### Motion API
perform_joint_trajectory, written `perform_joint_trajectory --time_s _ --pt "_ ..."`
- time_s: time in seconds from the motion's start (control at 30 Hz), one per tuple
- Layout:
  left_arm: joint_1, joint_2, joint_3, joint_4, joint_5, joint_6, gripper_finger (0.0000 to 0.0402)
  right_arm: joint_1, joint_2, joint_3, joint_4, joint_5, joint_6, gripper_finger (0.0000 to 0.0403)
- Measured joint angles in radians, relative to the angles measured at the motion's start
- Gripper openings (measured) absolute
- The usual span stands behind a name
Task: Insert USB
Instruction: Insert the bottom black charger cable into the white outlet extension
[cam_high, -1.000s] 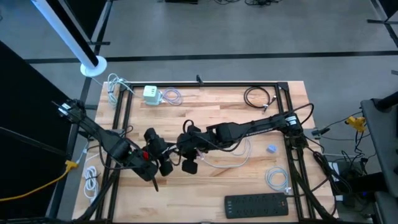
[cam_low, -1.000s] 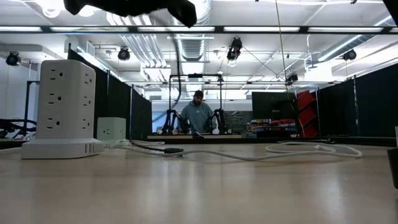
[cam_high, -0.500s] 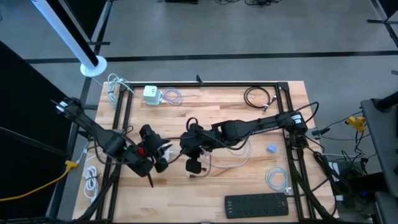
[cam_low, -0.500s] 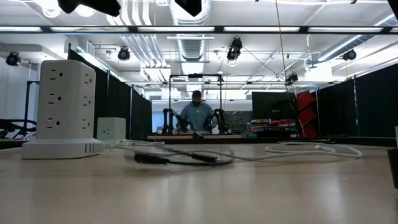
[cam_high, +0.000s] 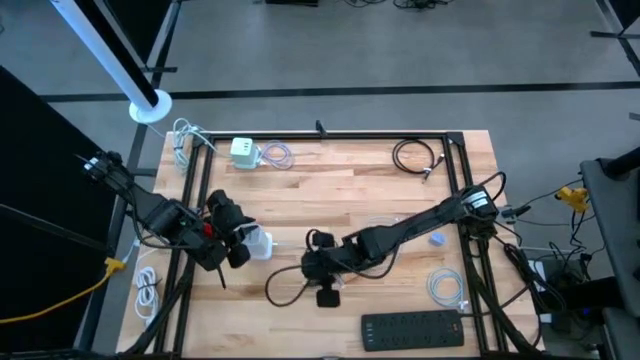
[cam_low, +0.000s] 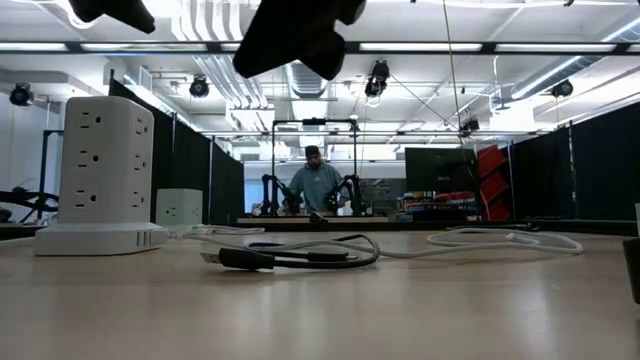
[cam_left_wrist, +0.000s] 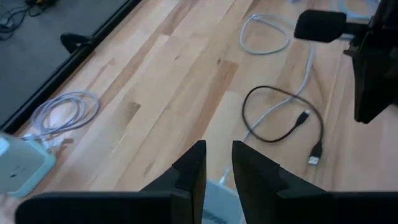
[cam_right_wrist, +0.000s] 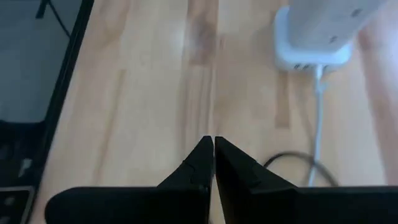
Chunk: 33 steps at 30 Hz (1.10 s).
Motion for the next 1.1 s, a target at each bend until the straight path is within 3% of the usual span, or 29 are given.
perform_joint_trajectory --time_s 0.13,0.3,0.53,0.73,1.1 --pt "0.000 -0.013 0.000 -0.046 0.026 0.003 0.0065 0.022 0.017 -0.032 0.007 0.027 -0.055 0.0039" --pt "-0.002 -0.024 0.001 -0.108 0.048 0.007 0.0065 0.078 0.091 -0.038 0.022 0.194 -0.084 0.0092" --pt "-0.008 -0.031 0.001 -0.179 0.082 0.041 0.0065 0.130 0.186 -0.039 0.070 0.205 -0.097 0.0129" --pt "-0.037 -0.032 0.001 -0.195 0.090 0.035 0.0065 0.123 0.202 -0.039 0.087 0.214 -0.046 0.0125" --pt "-0.103 -0.032 -0.005 -0.196 0.090 -0.023 0.0065 0.101 0.247 -0.041 0.079 0.217 -0.005 0.0073"
